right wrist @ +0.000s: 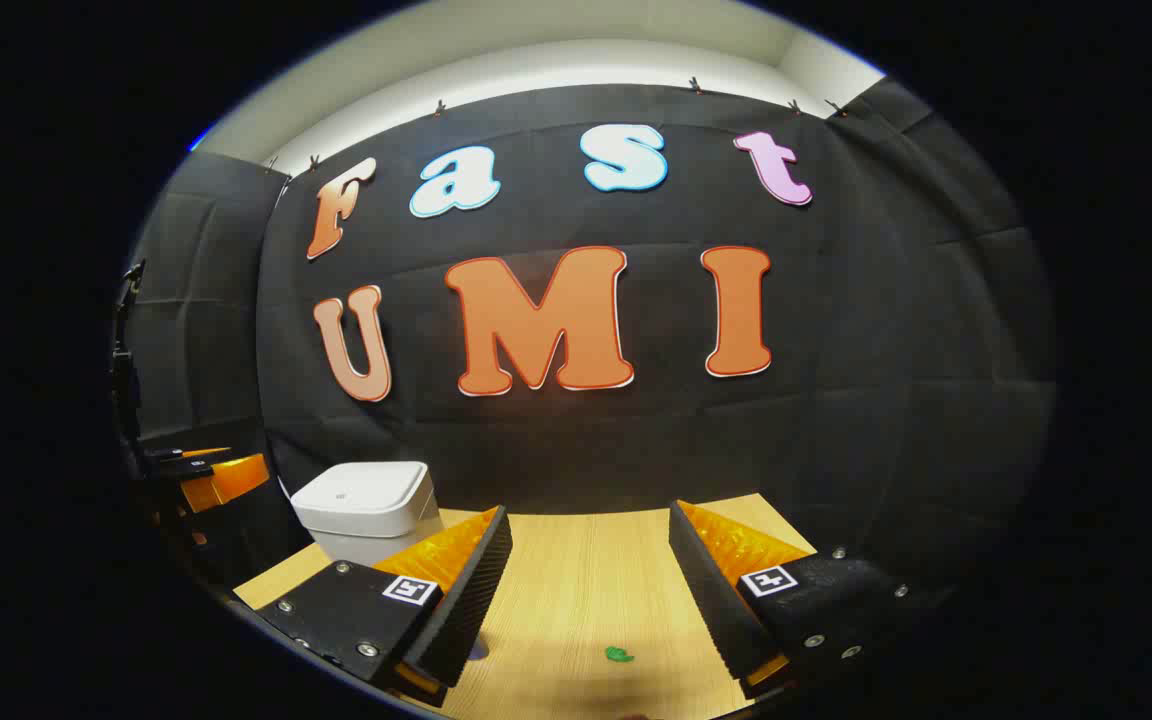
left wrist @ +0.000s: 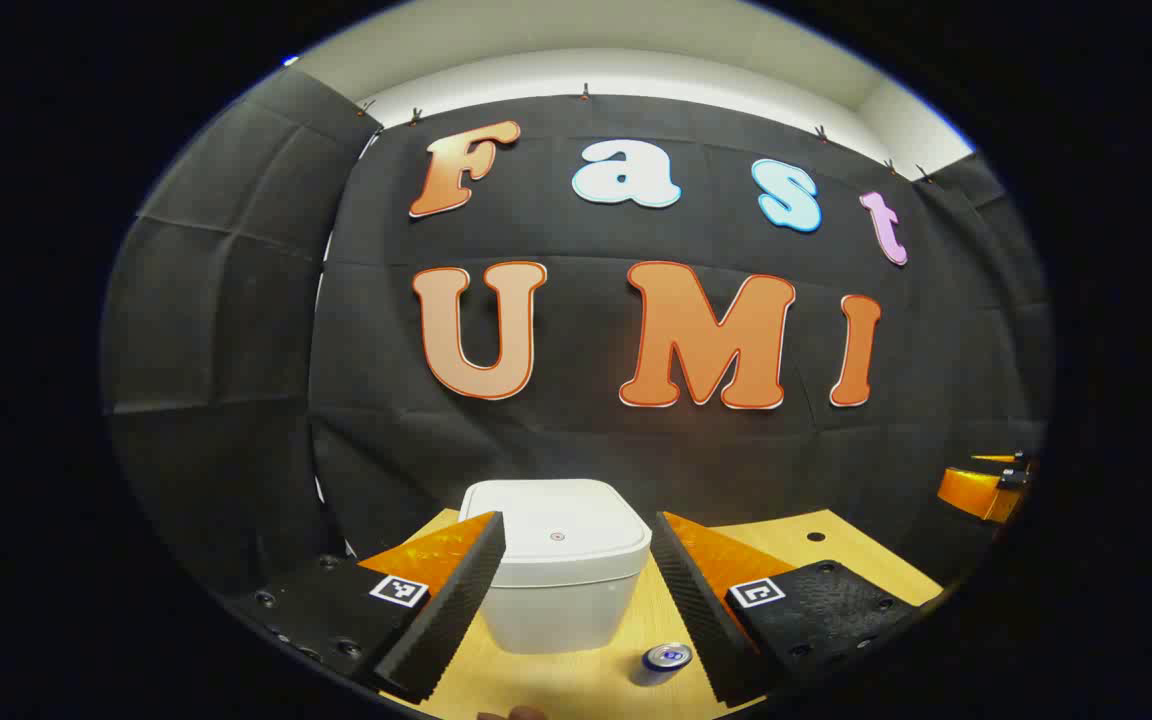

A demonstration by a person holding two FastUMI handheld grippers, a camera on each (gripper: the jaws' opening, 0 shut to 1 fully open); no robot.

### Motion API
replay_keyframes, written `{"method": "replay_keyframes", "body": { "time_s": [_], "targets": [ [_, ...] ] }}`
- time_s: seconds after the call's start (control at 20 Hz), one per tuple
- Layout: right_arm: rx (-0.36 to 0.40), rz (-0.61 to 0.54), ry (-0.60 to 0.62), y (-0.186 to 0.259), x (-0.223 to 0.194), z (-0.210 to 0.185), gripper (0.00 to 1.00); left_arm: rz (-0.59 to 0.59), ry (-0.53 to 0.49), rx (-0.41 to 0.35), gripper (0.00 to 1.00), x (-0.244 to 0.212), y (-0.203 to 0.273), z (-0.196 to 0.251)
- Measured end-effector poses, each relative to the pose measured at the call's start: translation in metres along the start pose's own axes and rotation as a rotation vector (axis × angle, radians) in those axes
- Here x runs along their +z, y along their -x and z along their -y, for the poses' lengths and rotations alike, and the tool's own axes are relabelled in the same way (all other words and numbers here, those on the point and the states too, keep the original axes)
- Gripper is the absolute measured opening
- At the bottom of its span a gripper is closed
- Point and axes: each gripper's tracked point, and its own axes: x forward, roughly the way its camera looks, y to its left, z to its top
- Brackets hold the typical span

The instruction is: Press the lid of the desktop garbage bin to open it, pick up the crumpled paper on the desktop and throw it into the bin, then pick up the pop can on the desktop and drop it into the bin, and finally close the garbage bin lid.

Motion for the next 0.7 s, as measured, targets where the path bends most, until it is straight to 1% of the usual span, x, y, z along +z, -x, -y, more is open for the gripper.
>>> {"method": "replay_keyframes", "body": {
  "time_s": [0.1, 0.2, 0.35, 0.4, 0.5, 0.6, 0.7],
  "targets": [
    [0.002, 0.005, -0.003, -0.005, 0.0, 0.012, 0.94, -0.006, 0.01, 0.016, 0.93, -0.005, -0.001, 0.003],
    [0.026, 0.007, -0.043, -0.01, -0.001, 0.018, 0.94, -0.007, -0.001, 0.04, 0.93, -0.008, -0.002, 0.002],
    [0.016, -0.019, -0.065, -0.018, -0.008, 0.032, 0.94, -0.007, -0.025, 0.065, 0.93, -0.006, -0.004, -0.003],
    [0.013, -0.028, -0.063, -0.018, -0.01, 0.033, 0.94, -0.013, -0.021, 0.063, 0.93, -0.008, -0.005, -0.002],
    [0.0, -0.024, -0.065, -0.017, -0.011, 0.037, 0.94, -0.025, -0.003, 0.032, 0.94, -0.008, -0.012, 0.007],
    [-0.023, -0.014, -0.066, -0.014, -0.009, 0.039, 0.94, -0.038, -0.01, 0.011, 0.94, -0.01, -0.023, 0.012],
    [-0.034, -0.002, -0.055, -0.014, -0.008, 0.041, 0.94, -0.019, -0.024, -0.002, 0.94, -0.002, -0.032, 0.015]
  ]
}}
